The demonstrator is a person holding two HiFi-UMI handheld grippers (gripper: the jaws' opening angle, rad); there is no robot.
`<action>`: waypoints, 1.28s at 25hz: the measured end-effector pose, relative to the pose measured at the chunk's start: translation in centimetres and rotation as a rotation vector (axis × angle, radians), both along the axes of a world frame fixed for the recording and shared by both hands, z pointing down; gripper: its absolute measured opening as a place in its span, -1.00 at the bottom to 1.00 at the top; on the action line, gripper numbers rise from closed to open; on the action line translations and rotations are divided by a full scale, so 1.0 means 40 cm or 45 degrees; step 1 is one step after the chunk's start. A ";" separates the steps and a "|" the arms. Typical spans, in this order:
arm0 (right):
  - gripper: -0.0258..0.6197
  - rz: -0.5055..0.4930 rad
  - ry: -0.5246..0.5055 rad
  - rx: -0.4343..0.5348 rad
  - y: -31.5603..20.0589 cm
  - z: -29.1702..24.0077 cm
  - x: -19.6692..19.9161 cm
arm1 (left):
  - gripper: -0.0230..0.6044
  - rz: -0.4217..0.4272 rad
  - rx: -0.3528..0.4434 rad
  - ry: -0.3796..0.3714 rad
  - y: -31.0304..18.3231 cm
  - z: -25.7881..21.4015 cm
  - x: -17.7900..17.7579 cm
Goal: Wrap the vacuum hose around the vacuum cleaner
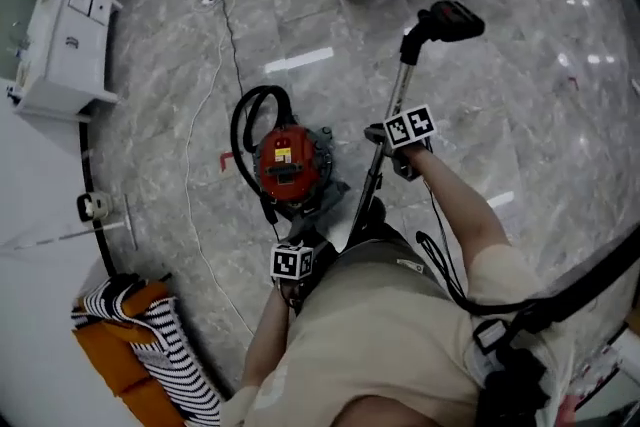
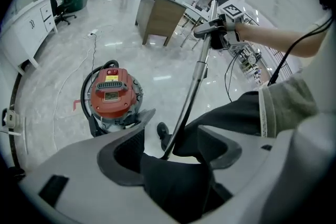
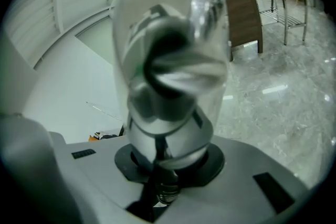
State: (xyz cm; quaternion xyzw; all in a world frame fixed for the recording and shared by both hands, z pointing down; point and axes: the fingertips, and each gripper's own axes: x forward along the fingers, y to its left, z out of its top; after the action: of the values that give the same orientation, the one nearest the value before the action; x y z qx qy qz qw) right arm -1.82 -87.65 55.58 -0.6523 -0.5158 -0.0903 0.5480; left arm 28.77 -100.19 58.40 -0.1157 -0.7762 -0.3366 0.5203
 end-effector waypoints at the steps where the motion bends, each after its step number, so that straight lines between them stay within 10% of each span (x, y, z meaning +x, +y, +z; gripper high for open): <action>1: -0.75 -0.002 -0.012 0.013 0.012 0.001 0.000 | 0.10 -0.003 0.009 -0.015 0.001 0.000 -0.005; 11: -0.75 -0.041 -0.109 0.096 0.083 -0.073 0.116 | 0.10 0.463 0.014 -0.208 0.088 -0.079 -0.033; 25: -0.75 -0.159 -0.210 0.045 0.080 -0.168 0.251 | 0.10 0.779 0.000 -0.489 0.127 -0.150 -0.193; 32: -0.75 -0.334 -0.189 -0.004 0.142 -0.140 0.313 | 0.10 0.832 0.015 -0.436 0.072 -0.033 -0.272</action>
State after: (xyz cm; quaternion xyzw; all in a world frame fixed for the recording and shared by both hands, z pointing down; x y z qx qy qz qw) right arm 10.70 -81.97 49.99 -0.7065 -0.4653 -0.2084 0.4909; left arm 17.91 -97.31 57.09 0.1994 -0.8461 -0.1717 0.4636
